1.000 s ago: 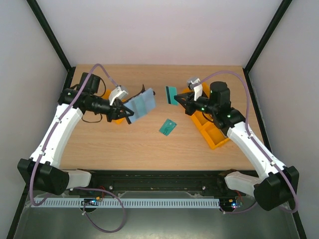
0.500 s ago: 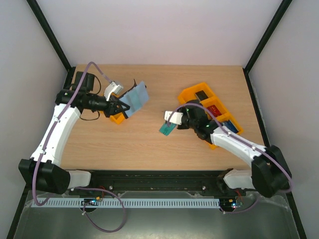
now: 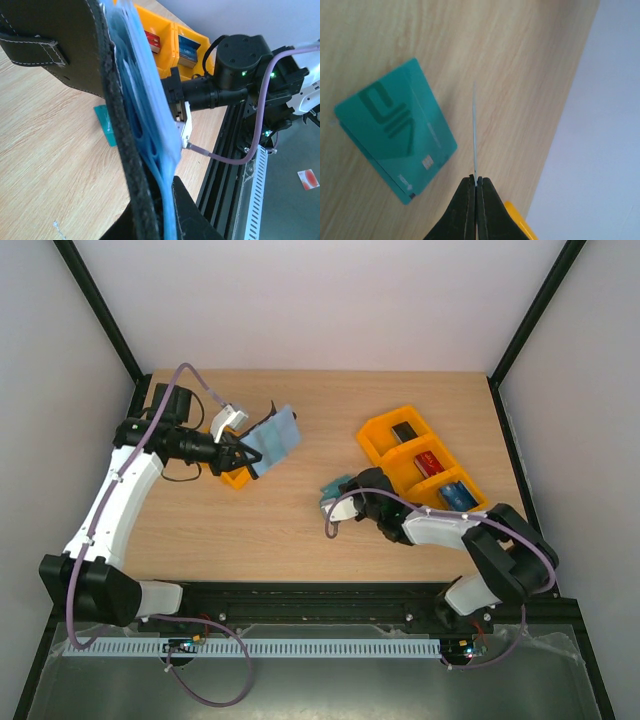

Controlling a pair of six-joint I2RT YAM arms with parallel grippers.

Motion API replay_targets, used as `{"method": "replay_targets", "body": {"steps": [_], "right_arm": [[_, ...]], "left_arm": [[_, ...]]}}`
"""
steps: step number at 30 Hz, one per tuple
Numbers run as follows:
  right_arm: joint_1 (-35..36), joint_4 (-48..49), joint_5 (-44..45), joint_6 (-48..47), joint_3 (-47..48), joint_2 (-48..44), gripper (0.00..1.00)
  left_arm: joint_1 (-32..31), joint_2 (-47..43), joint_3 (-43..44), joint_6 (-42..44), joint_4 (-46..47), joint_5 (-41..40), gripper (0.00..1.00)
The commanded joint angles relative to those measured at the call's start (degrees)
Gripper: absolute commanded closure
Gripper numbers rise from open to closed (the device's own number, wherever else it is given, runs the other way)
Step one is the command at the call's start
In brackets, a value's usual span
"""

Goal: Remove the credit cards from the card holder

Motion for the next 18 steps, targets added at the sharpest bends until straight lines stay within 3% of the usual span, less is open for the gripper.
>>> {"method": "replay_targets", "body": {"steps": [1, 16, 18], "right_arm": [[0.96, 8.58, 0.25, -3.62, -2.29, 3.09, 0.98], [1.01, 10.88, -0.52, -2.49, -1.7, 9.82, 0.98], [1.03, 10.74, -0.55, -2.45, -2.11, 9.45, 0.86]], "left_arm": [[0.14, 0.39, 0.45, 1.89, -1.07, 2.8, 0.98], [0.19, 0.45, 0.57, 2.86, -1.99, 3.03, 0.98], [0.15, 0.47, 0.49, 2.88, -1.98, 3.02, 0.98]]}}
